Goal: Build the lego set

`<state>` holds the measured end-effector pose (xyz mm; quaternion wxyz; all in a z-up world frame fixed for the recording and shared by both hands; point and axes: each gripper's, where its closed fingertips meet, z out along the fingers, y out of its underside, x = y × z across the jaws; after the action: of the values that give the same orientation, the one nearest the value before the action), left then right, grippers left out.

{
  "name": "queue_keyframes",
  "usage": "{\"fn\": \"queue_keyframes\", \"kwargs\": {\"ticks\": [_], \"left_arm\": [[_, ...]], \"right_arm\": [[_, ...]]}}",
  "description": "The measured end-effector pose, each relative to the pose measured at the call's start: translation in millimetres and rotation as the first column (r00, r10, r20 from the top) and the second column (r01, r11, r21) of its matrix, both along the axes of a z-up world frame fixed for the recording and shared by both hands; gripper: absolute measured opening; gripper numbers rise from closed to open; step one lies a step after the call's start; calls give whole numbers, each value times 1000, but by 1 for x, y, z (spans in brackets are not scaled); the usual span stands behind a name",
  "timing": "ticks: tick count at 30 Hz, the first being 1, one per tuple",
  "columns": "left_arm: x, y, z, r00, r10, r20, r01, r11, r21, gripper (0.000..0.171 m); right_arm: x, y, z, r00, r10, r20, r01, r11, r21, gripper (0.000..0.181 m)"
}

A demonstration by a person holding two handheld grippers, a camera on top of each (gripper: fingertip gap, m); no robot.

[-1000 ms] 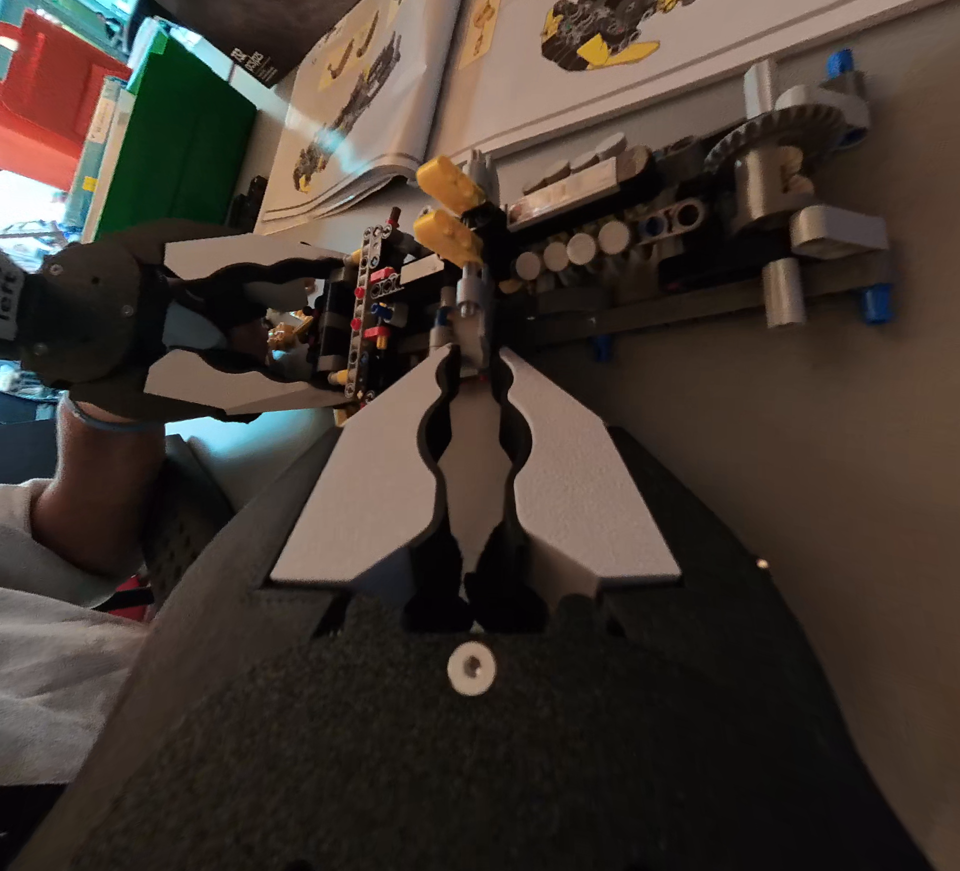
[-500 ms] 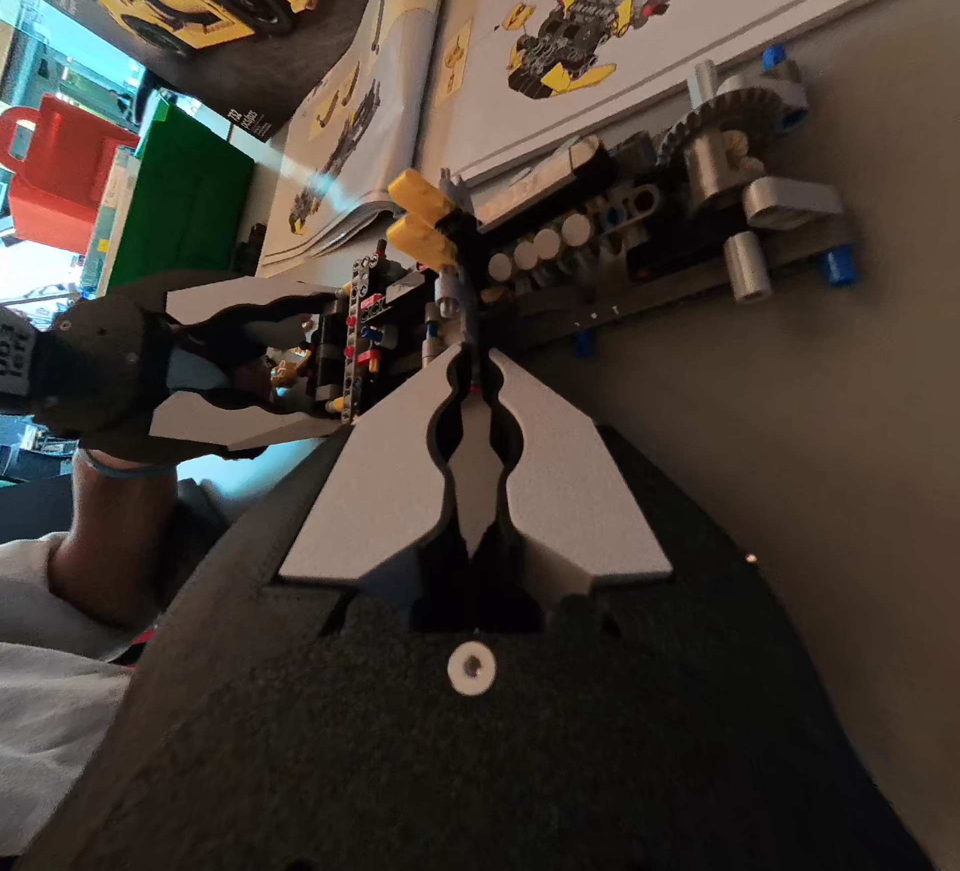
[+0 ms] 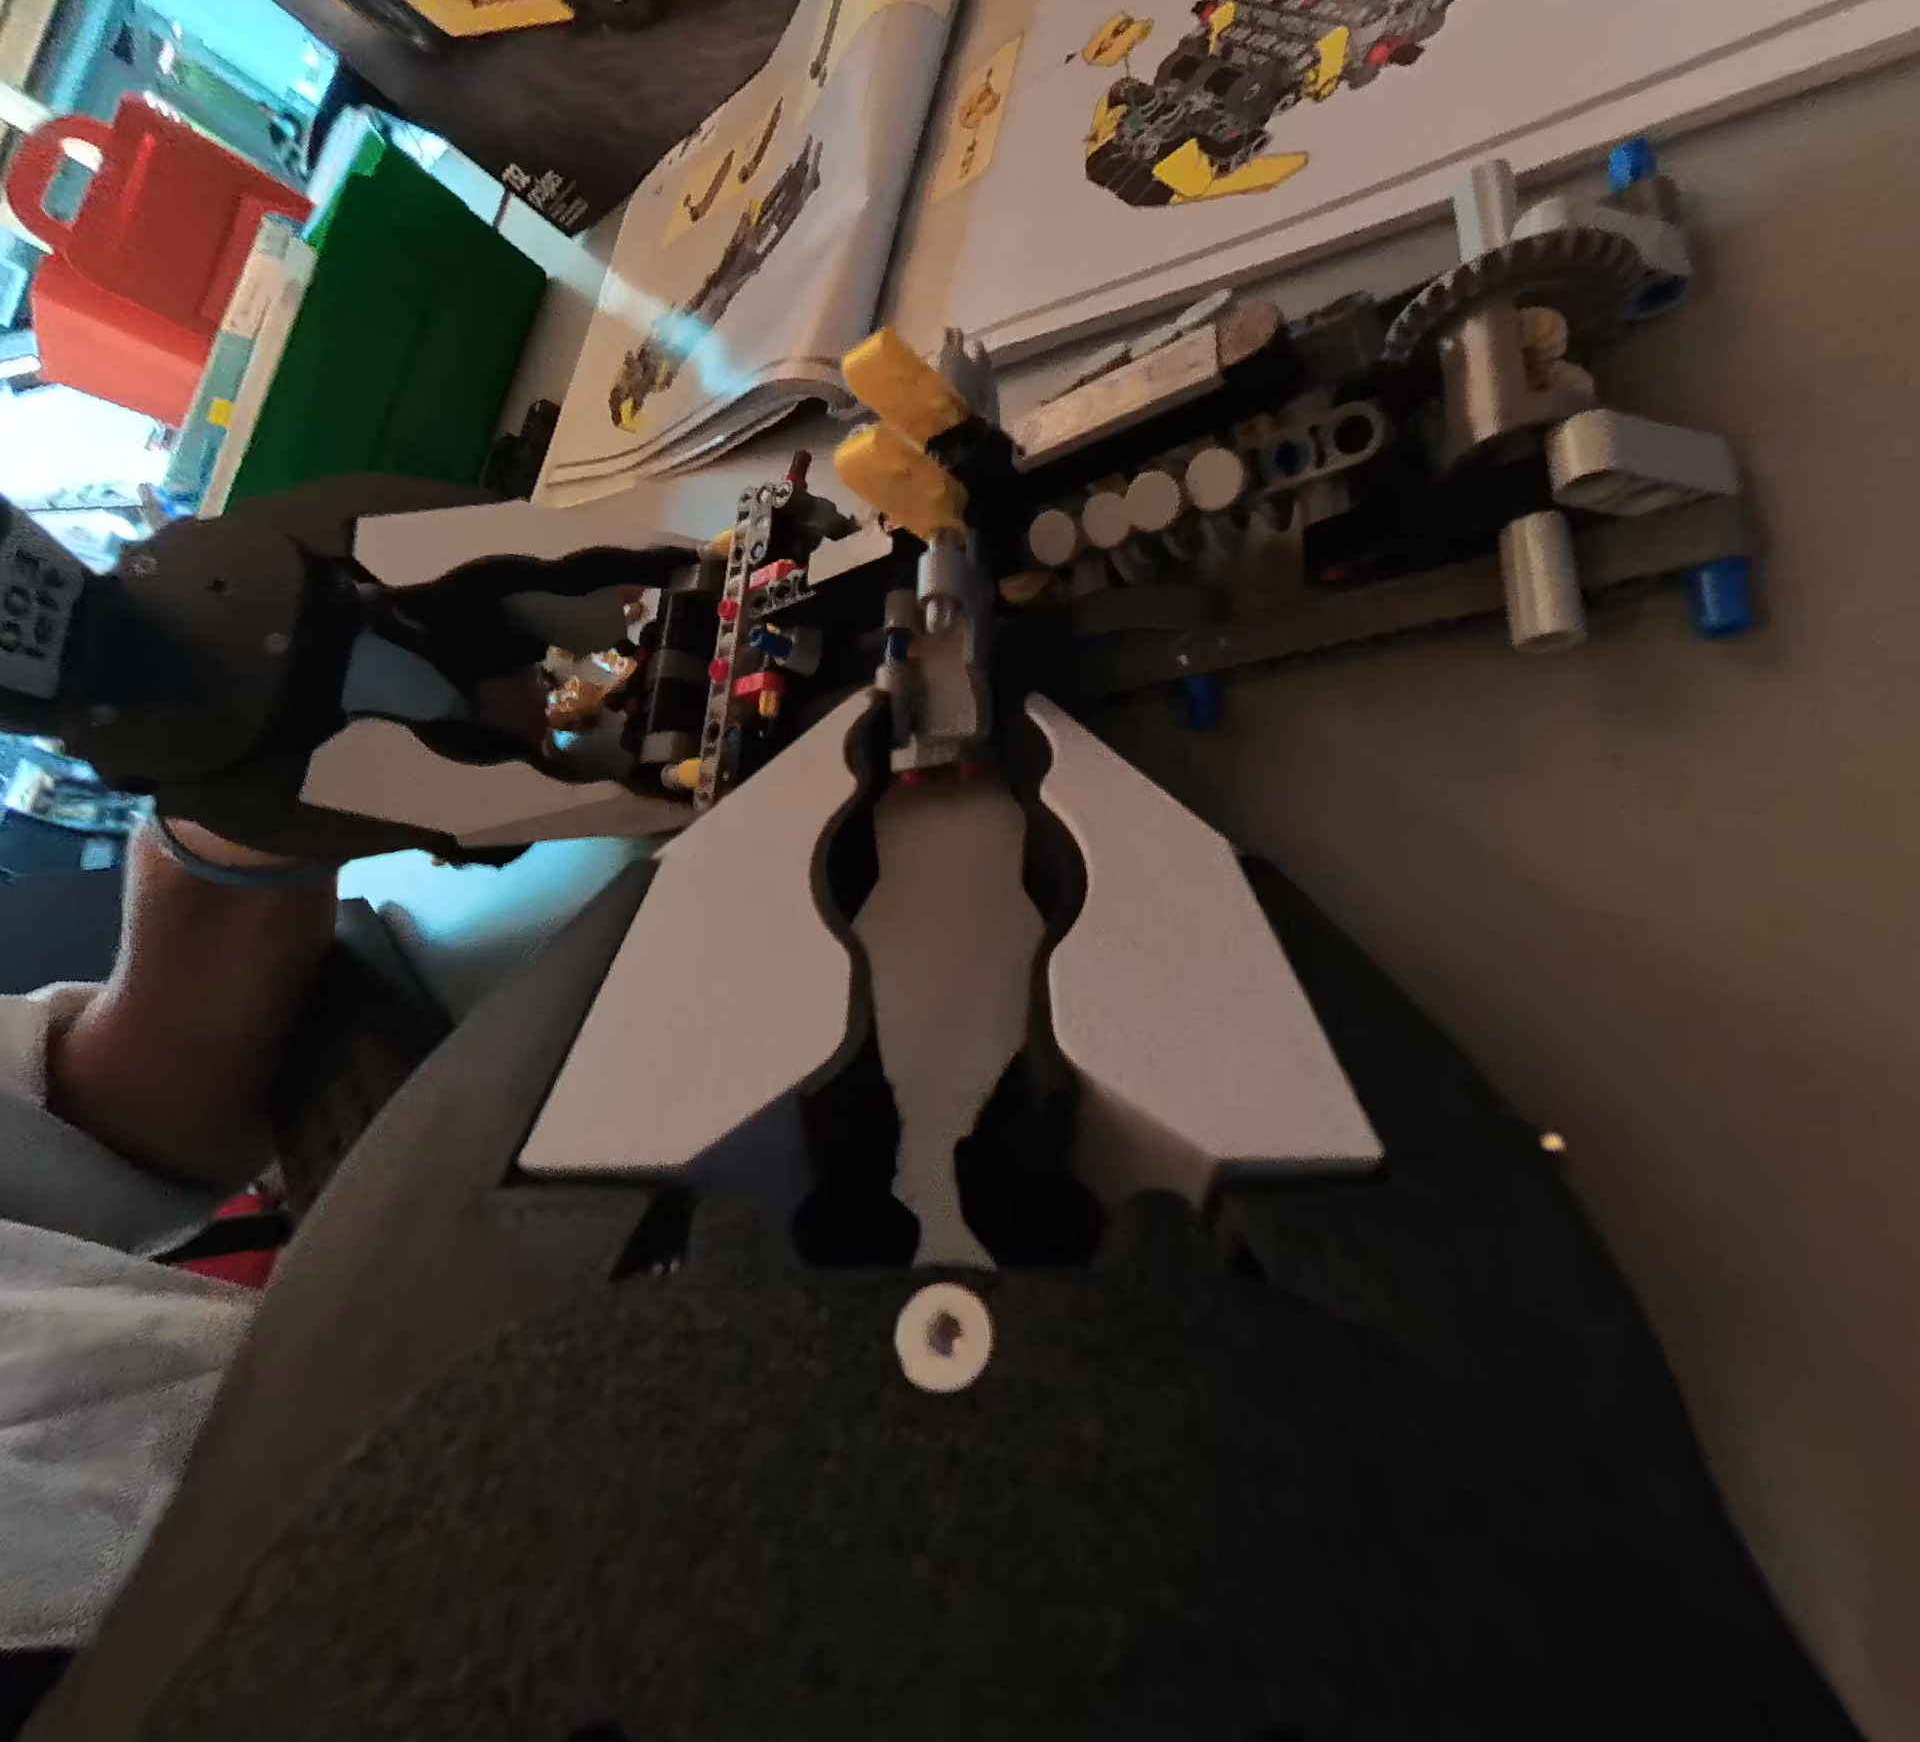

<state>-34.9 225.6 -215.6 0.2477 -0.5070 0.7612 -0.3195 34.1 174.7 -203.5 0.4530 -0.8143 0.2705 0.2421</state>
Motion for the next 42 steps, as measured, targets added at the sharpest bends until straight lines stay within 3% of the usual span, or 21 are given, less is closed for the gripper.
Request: {"fn": "queue_keyframes", "kwargs": {"ticks": [3,6,10,14,20,42], "left_arm": [[0,0,0,1000,-1,-1,1,1000,-1,65],[0,0,0,1000,-1,0,1,1000,0,65],[0,0,0,1000,-1,0,1,1000,1,65],[0,0,0,1000,-2,0,2,1000,2,65],[0,0,0,1000,-4,1,4,1000,3,65],[0,-1,0,1000,-6,1,6,1000,4,65]], "right_arm": [[6,-13,-6,994,36,102,-29,997,-74,34],[2,-21,5,969,123,216,-115,992,-53,39],[-13,-15,23,846,255,468,-251,965,-72,44],[-18,4,19,750,227,621,-174,974,-146,33],[-9,15,11,727,185,661,-95,981,-169,28],[-9,21,3,693,213,688,-95,974,-207,19]]}}
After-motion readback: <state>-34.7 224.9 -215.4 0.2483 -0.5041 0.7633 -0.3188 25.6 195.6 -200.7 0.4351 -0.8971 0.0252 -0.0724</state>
